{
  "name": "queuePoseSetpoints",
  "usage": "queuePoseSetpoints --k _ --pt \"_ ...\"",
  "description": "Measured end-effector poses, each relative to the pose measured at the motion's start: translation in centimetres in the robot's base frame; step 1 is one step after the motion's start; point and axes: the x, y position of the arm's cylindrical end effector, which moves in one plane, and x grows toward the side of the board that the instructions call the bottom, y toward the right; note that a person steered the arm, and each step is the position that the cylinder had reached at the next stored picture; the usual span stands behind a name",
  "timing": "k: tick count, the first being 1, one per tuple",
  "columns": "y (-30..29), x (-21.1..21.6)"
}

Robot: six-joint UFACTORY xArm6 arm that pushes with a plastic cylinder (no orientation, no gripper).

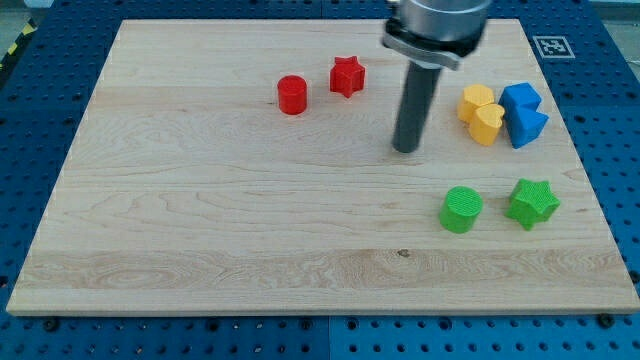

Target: Push the red circle towards the bottom left

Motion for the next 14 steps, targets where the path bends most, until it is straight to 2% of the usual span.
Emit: queuePoseSetpoints --k 1,2,5,7,8,9,10,11,12,14 --pt "-1.8 -5.8" --pt "-2.6 -8.0" --pt "-13.1 -7.7" --pt "-17.8 -10.0" --pt "-19.2 -6.1" --pt "-18.0 -6.2" --pt "-14.2 -9.3" --pt "-13.3 -5.6" --pt "-15.0 -3.2" --pt "-17.3 -2.1"
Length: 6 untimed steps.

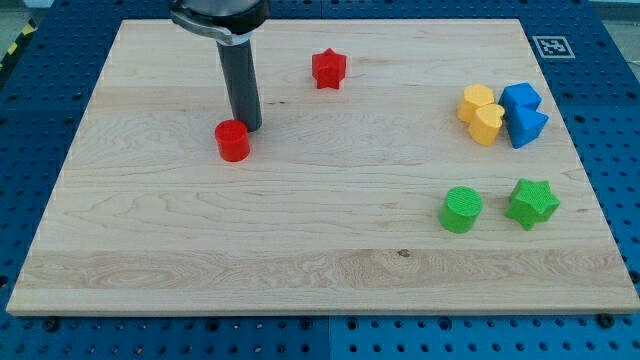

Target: Push the red circle towards the bottom left

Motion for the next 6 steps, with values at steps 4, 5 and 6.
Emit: queuePoseSetpoints --k 4,5,6 --pt "-1.2 4.1" --pt "-2.8 5.8" --pt "-3.5 7.7"
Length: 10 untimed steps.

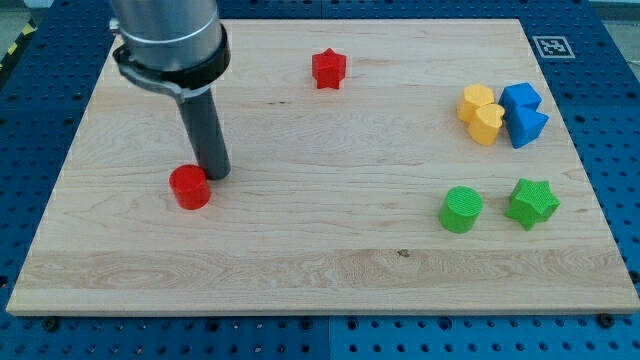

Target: Push the red circle towards the bottom left

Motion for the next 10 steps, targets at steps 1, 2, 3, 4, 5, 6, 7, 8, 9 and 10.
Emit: queuePoseSetpoints --k 1,2,3,4,5,6,7,8,9,10 --pt "-1.7 1.3" --pt "-2.0 3.2" --pt "-2.1 3.9" --pt "-2.1 3.9" --pt "-2.2 3.9" --pt "-3.3 3.9" --pt "-5.0 4.2" --pt "-6.6 3.4" --pt "-7.4 5.6" --pt "-7.4 5.9"
